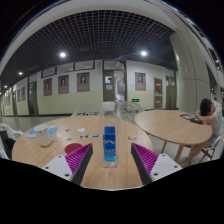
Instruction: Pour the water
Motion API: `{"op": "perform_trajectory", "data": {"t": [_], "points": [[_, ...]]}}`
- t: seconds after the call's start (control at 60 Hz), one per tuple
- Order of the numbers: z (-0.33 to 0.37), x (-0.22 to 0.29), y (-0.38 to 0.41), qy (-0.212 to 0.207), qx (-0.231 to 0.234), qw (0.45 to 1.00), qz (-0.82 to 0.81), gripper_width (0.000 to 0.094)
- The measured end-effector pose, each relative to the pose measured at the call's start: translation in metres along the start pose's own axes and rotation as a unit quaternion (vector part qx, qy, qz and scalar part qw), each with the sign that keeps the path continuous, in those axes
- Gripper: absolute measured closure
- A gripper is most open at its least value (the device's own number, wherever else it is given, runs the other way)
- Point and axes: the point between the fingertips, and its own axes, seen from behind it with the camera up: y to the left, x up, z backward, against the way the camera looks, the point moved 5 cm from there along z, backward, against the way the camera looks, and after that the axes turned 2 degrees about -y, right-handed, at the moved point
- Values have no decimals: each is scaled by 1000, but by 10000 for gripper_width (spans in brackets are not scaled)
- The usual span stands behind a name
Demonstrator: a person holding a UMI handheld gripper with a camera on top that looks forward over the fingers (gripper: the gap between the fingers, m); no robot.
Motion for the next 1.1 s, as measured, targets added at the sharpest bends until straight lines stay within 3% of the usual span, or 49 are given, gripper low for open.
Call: {"op": "perform_trajectory", "data": {"t": [0.35, 0.383, 0.467, 0.717, 0.933, 1.1], "points": [[-94, 7, 12, -19, 6, 1000, 9, 127], [-98, 8, 13, -19, 9, 1000, 14, 153], [-117, 7, 16, -13, 2, 1000, 24, 445], [-127, 7, 20, -27, -32, 999, 23, 576], [-122, 50, 48, -31, -76, 973, 215, 602], [-125, 109, 121, -49, -95, 873, 476, 602]]}}
